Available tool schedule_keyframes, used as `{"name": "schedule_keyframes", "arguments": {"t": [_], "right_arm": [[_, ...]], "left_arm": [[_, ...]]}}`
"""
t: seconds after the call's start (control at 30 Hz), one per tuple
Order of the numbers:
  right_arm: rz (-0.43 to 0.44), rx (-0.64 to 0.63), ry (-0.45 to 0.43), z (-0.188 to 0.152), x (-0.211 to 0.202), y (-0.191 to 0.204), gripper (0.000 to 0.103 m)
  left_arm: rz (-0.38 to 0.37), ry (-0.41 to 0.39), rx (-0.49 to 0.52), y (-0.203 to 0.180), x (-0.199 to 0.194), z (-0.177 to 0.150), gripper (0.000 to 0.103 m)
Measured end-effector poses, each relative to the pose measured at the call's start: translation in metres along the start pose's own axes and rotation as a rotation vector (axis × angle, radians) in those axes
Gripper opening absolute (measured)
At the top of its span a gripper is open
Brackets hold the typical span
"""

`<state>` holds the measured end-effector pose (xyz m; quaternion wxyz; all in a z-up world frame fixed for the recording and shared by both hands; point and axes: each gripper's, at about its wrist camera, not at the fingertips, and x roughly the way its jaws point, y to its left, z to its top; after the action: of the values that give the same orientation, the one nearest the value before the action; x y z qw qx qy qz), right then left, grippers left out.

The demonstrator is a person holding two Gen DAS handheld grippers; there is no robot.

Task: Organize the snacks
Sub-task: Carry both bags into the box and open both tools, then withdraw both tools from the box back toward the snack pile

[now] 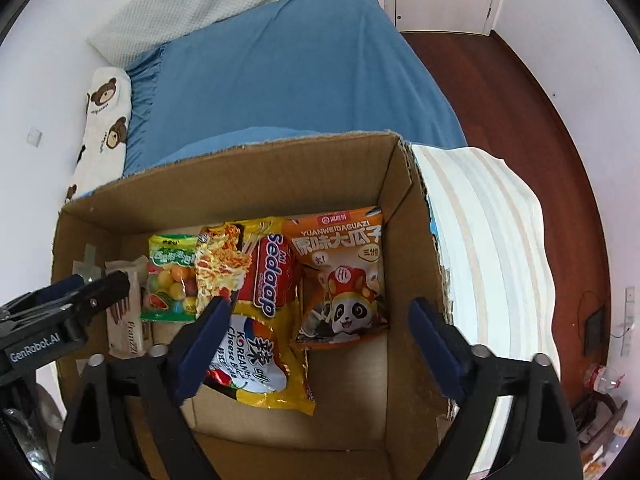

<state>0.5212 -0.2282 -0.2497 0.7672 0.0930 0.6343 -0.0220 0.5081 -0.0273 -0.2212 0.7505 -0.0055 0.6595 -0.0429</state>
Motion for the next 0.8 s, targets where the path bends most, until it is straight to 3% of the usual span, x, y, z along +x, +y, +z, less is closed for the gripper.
{"name": "schedule_keyframes", "arguments": {"t": [0.37, 0.8], "right_arm": [[-0.028, -0.063, -0.096, -0.035, -0.041, 0.009, 0.095], [0.020, -0.092, -0.232, -0.124, -0.115, 0.005, 0.095]], "left_arm": [[0.007, -0.125, 0.007, 0.000, -0.042, -0.053, 0.085], [-0.023, -0.274, 0.036, -0.013, -0.117, -0.150, 0.085]]}}
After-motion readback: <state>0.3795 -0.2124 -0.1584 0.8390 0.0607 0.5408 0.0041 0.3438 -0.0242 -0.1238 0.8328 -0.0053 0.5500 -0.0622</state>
